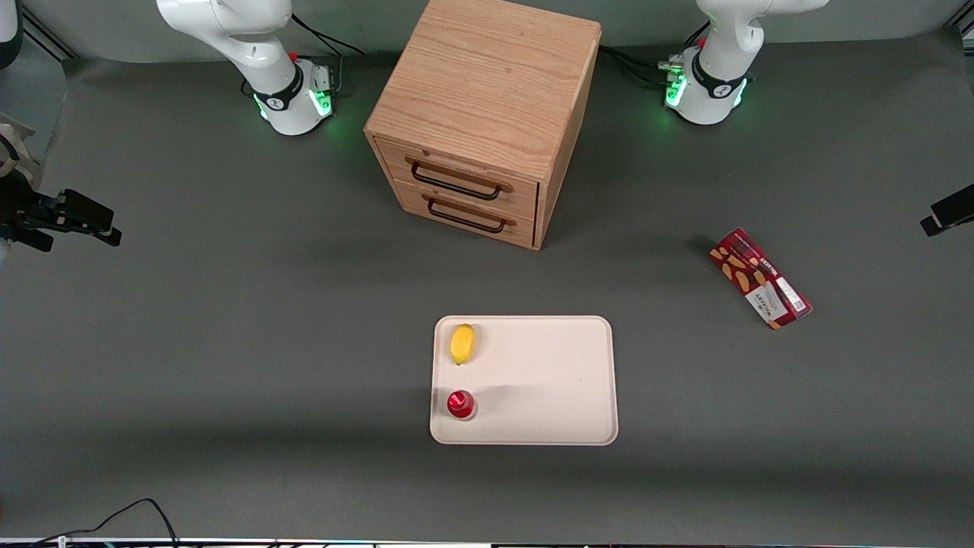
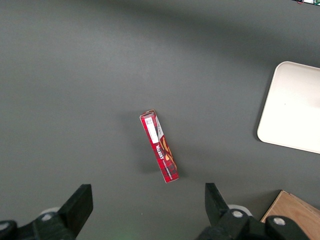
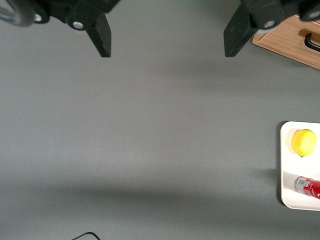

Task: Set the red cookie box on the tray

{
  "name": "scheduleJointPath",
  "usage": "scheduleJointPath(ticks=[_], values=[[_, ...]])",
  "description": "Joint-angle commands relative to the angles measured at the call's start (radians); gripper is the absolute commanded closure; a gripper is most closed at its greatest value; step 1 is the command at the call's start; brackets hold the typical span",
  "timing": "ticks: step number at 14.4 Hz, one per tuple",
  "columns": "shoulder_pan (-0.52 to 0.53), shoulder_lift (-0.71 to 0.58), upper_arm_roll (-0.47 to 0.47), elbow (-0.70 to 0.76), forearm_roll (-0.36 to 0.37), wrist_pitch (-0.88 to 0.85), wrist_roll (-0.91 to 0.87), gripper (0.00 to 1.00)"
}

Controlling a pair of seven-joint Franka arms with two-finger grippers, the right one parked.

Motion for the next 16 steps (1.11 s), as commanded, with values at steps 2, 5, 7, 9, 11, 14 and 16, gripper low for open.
scheduleJointPath(ticks=[2,5,7,9,11,14,16], values=[[0.001,-0.018,0.001,-0.013,-0.002,-0.002,-0.016,0.0],[0.001,-0.019,0.001,-0.016,-0.002,-0.004,-0.016,0.0],[0.001,-0.021,0.001,-0.019,-0.002,-0.005,-0.016,0.0],[0.001,-0.021,0.001,-0.021,-0.002,-0.007,-0.016,0.0],[0.001,-0.024,0.002,-0.039,-0.004,-0.001,-0.018,0.0],[0.002,-0.04,0.004,-0.151,-0.004,0.086,-0.018,0.0],[0.005,-0.088,0.01,-0.302,-0.004,0.226,-0.018,0.0]])
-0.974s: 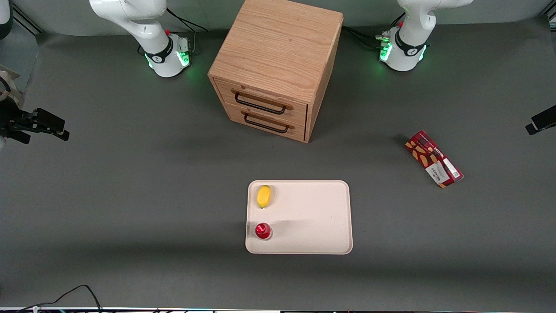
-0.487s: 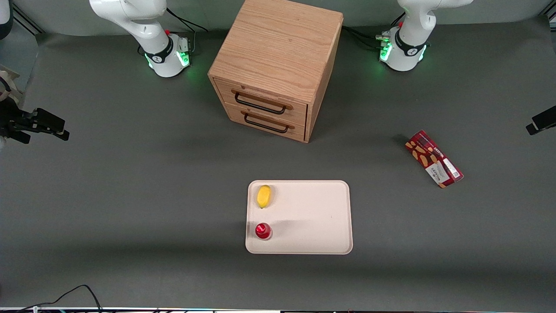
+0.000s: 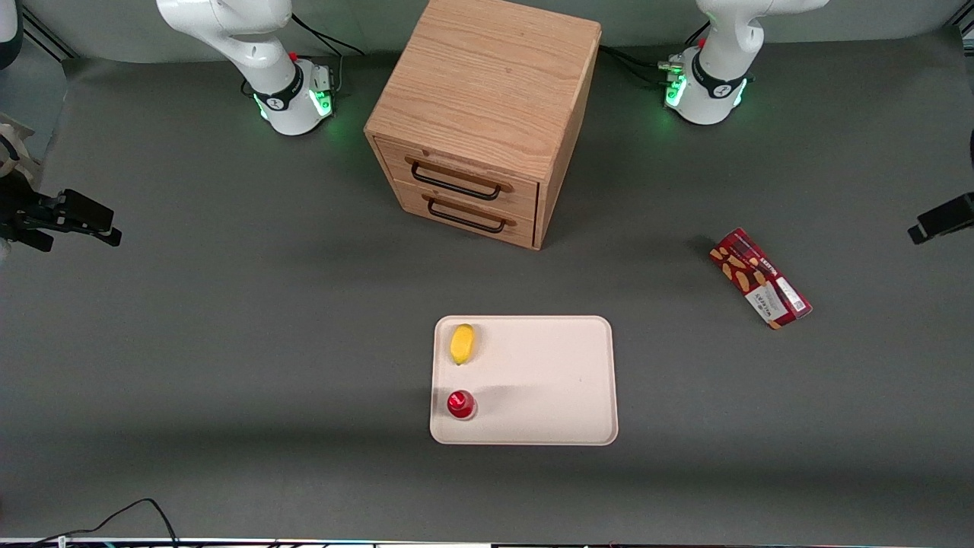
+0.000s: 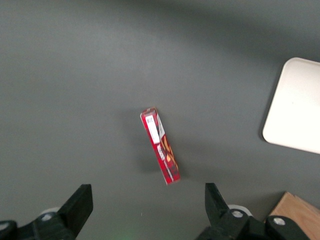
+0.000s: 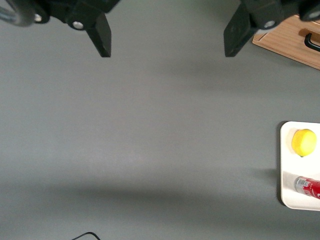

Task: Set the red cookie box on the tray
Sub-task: 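Lower the open left gripper over the end of the red cookie box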

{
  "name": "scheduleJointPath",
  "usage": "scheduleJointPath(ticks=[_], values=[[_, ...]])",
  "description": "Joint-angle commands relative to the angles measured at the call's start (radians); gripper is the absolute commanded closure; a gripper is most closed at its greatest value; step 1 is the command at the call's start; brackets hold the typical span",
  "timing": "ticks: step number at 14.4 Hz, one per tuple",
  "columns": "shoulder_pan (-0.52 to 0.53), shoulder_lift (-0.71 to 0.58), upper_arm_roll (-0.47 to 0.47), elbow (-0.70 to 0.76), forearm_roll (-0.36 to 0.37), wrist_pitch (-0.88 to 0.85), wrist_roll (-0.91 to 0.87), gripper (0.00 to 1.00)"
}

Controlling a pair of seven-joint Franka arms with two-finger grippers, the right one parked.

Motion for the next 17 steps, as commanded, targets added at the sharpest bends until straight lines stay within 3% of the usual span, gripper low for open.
scheduleJointPath(ticks=[1,8,13,17], values=[[-0.009,-0.089,0.032,-0.227,-0.004,0.169,-0.014,0.0],[-0.033,-0.076,0.038,-0.54,-0.003,0.542,-0.095,0.0],[-0.039,-0.052,0.038,-0.67,-0.003,0.692,-0.141,0.0],[-0.041,-0.011,0.037,-0.812,-0.003,0.908,-0.205,0.0]])
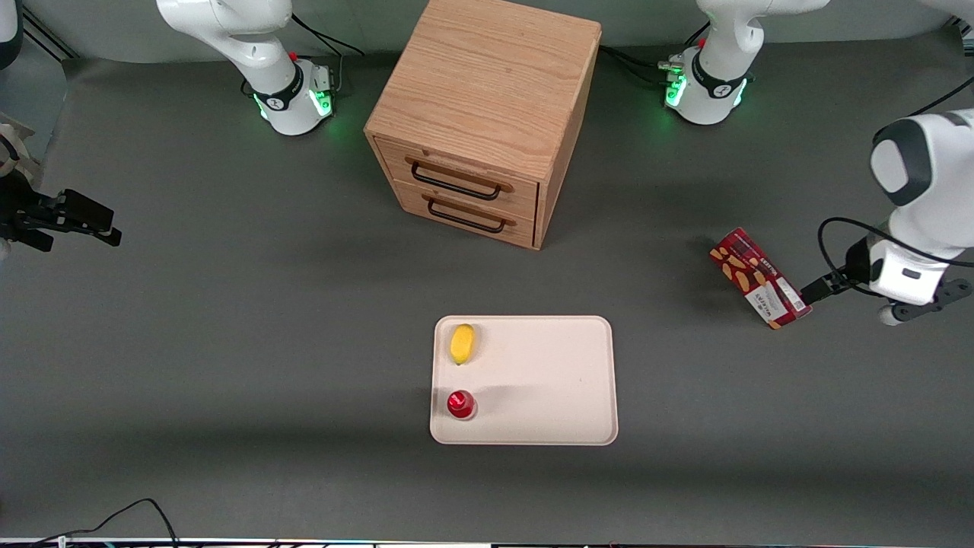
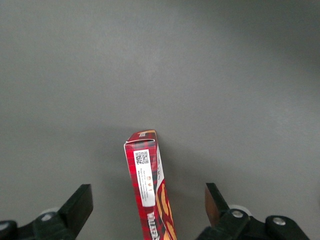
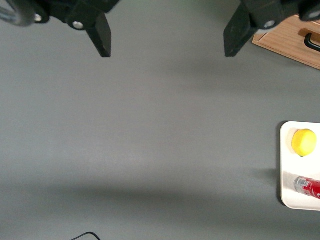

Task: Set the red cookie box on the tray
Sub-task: 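Lower the open left gripper over the end of the red cookie box, then close the left gripper on the end of the red cookie box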

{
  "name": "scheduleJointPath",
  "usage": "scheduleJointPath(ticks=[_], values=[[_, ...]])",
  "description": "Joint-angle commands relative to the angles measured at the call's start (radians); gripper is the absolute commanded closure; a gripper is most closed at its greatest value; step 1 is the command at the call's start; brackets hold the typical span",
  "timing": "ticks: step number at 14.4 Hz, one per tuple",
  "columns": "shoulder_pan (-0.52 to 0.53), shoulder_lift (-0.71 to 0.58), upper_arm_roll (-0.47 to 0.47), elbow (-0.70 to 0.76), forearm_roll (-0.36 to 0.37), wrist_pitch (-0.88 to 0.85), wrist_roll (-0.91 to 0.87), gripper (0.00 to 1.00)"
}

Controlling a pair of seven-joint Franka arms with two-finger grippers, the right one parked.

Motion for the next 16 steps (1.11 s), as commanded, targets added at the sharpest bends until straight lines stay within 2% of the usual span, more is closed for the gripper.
scheduleJointPath(ticks=[1,7,16], values=[[-0.013,0.029,0.006,-0.092,0.0,0.149,-0.061,0.0],[-0.022,0.081,-0.004,-0.103,0.0,0.187,-0.136,0.0],[-0.022,0.125,-0.017,-0.155,0.0,0.193,-0.139,0.01]])
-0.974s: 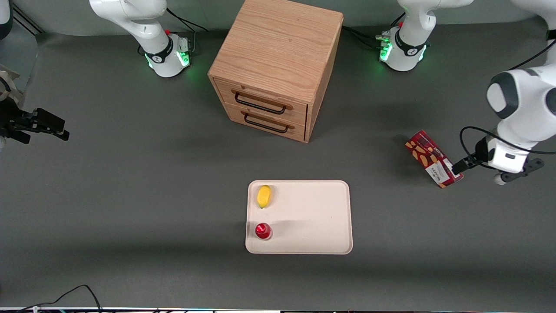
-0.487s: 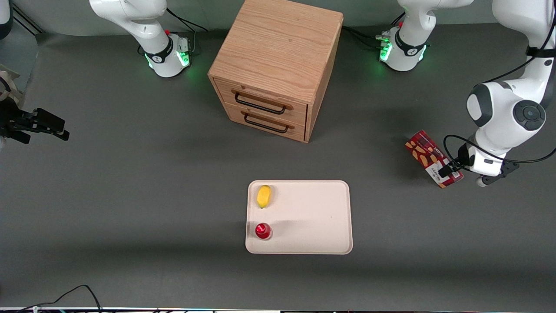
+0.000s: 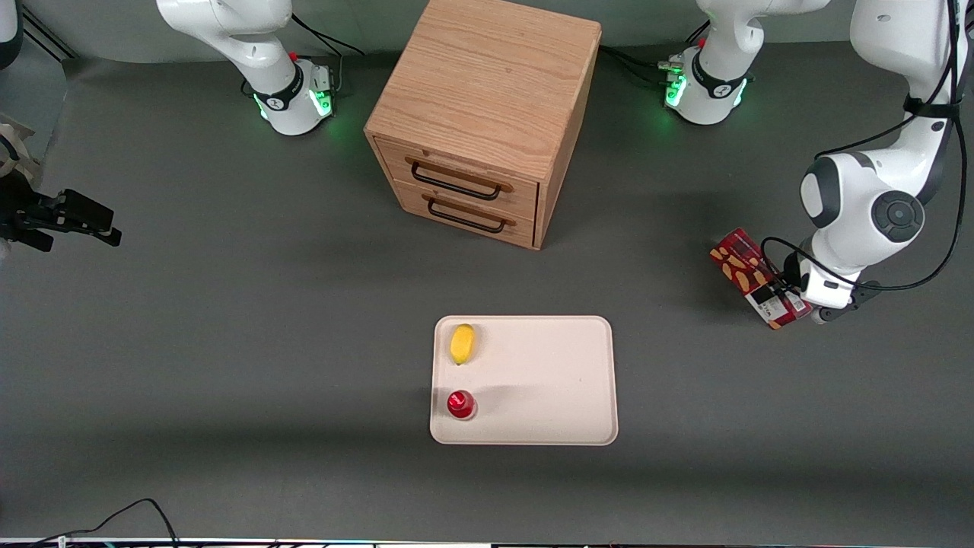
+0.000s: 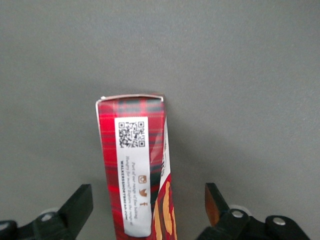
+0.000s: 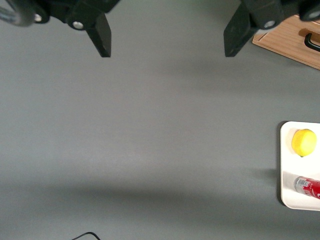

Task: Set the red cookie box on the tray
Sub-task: 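Close the left gripper on the end of the red cookie box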

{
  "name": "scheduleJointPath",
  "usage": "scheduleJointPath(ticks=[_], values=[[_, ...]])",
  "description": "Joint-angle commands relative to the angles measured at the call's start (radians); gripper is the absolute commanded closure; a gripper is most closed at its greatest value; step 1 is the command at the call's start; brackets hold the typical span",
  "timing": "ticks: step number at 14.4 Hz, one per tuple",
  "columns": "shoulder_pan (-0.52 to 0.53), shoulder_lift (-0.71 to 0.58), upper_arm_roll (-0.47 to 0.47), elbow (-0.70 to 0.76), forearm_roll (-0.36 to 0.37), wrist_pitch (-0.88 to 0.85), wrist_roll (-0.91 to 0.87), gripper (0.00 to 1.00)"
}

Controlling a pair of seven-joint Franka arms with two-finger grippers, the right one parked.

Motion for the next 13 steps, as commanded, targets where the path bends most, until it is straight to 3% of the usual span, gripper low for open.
scheduleJointPath(ticks=[1,5,9,13], values=[[-0.014,-0.013,0.002,-0.023,0.0,0.014,-0.022,0.15],[-0.012,-0.013,-0.019,-0.027,0.006,0.004,-0.022,0.66],[-0.006,-0.013,-0.019,-0.034,0.018,0.002,-0.009,0.99],[0.002,-0.027,-0.018,-0.021,0.033,-0.05,-0.001,1.0]])
